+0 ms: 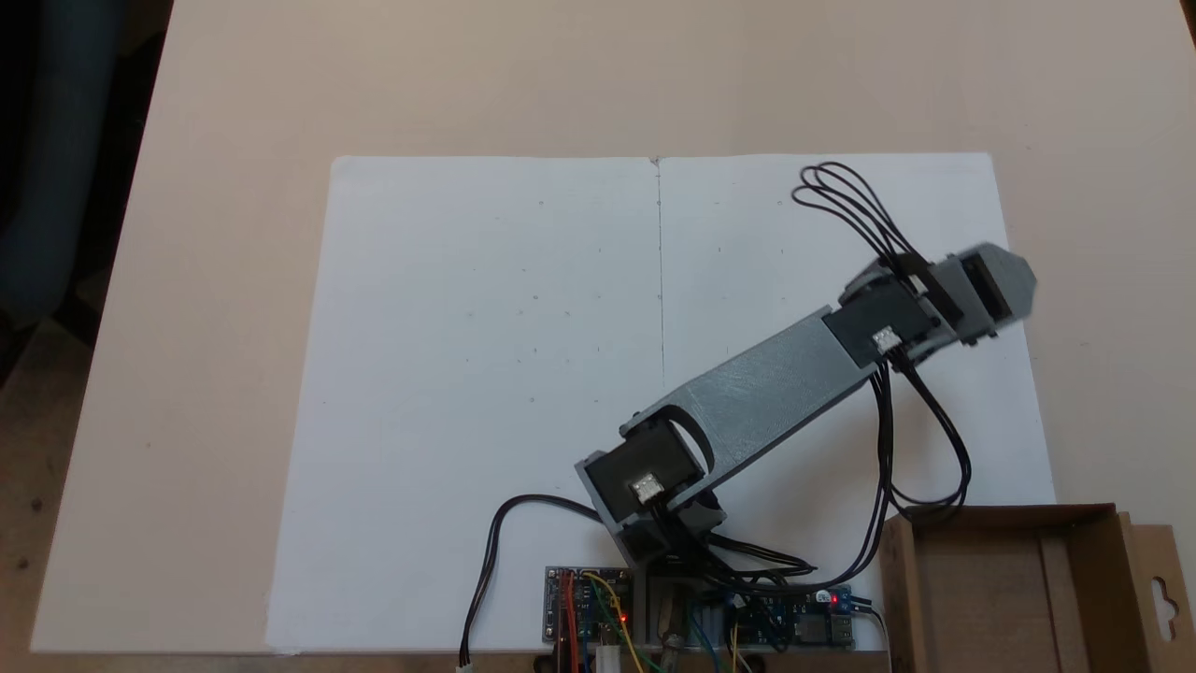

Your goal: Grasp a green dice and put it in the bin.

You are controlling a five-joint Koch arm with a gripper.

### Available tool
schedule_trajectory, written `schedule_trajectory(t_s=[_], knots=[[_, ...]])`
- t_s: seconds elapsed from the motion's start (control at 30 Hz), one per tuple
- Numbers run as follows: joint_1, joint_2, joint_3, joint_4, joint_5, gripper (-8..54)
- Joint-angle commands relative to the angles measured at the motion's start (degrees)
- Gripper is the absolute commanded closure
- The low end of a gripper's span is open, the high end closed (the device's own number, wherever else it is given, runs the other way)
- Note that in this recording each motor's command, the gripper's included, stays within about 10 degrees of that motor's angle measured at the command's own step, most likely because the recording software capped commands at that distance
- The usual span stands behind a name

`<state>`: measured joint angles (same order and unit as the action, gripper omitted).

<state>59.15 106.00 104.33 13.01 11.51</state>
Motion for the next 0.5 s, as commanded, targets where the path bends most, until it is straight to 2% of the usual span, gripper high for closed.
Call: schedule_trajectory(t_s=[0.0,0.47], knots=[[6.06,2.02,-2.81,-4.48,-4.57,33.3],[30.94,0.79,-2.81,-4.22,-14.59,33.3]])
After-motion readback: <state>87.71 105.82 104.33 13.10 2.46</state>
